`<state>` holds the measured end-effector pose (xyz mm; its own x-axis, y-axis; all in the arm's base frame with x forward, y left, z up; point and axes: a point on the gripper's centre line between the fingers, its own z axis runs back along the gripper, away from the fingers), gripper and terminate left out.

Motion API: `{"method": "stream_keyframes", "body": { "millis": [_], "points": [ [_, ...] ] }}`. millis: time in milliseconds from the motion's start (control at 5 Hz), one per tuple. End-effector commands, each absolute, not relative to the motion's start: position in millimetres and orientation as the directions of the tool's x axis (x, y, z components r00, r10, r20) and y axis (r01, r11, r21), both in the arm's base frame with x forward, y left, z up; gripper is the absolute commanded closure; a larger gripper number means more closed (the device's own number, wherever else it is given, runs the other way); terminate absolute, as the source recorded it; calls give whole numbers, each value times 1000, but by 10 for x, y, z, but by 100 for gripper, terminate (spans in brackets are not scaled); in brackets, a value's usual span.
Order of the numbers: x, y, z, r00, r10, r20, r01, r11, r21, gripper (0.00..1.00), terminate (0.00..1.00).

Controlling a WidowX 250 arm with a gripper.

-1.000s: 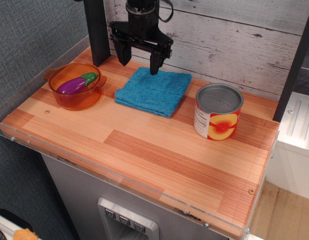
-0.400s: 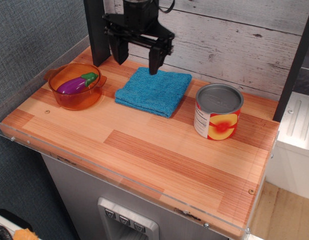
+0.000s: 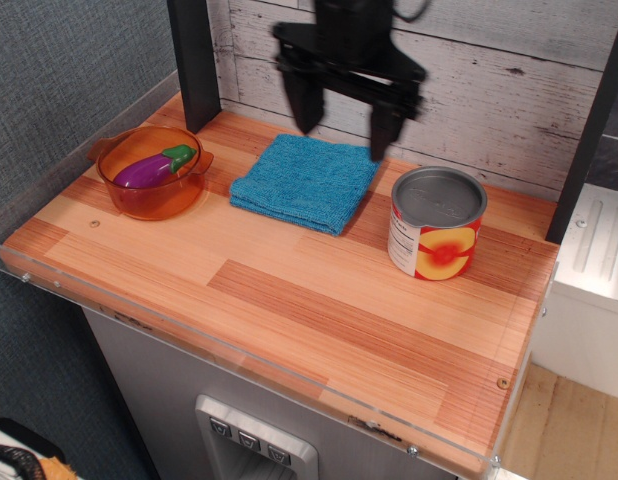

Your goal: Move the cloth to the top center.

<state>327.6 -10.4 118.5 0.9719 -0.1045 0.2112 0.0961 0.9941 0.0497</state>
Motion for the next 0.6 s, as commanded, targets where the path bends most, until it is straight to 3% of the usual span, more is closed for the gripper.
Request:
{"method": "stream_keyframes", "body": {
  "millis": [0, 200, 400],
  "points": [
    [3296, -616, 1456, 933, -232, 276, 237, 971, 16, 0, 0],
    [3296, -616, 1456, 933, -232, 276, 237, 971, 16, 0, 0],
    [3296, -616, 1456, 933, -232, 276, 237, 971, 16, 0, 100]
  ]
}}
